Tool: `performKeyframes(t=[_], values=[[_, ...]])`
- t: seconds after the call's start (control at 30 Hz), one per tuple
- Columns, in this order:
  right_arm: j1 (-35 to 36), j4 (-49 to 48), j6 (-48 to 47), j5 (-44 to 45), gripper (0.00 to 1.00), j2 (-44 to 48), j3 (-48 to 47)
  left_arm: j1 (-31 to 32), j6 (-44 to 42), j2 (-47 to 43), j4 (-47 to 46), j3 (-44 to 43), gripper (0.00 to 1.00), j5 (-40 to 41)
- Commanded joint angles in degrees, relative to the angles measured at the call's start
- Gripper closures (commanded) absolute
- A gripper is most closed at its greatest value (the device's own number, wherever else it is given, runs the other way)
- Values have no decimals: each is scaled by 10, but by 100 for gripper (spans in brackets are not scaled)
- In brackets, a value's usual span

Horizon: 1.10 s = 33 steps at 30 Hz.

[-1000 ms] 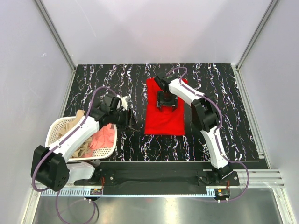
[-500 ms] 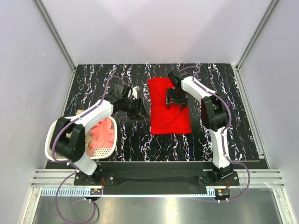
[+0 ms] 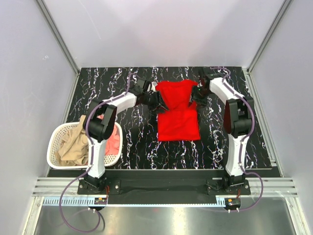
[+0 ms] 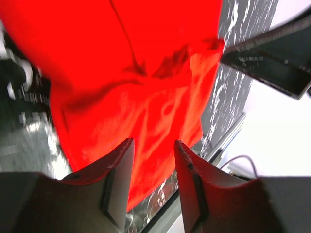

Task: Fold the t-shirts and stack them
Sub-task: Fold the tshirt

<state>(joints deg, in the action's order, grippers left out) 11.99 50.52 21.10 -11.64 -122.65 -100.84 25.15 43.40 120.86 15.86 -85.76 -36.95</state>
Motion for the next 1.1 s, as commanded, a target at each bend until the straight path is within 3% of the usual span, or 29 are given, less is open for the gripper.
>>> performKeyframes(t=[0.0, 0.33, 0.47, 0.6, 0.73, 0.83, 1.07], values=[[-29, -44, -2, -49, 50, -4, 17, -11, 41, 36, -35, -41, 58, -9], [-73, -49, -1, -45, 60, -62, 27, -33, 42, 94, 16, -63, 61, 25], [-72, -28, -1, -21, 60, -44, 21, -31, 11, 90, 44, -78, 61, 30], [-72, 7, -1, 8, 52, -3, -10, -30, 7, 76, 35, -72, 60, 16], [-67, 0, 23, -83, 50, 20, -15, -30, 10, 72, 28, -61, 60, 11], [-49, -13, 38, -135, 55, 12, -5, -30, 17, 70, 17, -52, 60, 7], [-33, -26, 37, -98, 62, 5, 8, -30, 20, 74, 15, -56, 60, 9]])
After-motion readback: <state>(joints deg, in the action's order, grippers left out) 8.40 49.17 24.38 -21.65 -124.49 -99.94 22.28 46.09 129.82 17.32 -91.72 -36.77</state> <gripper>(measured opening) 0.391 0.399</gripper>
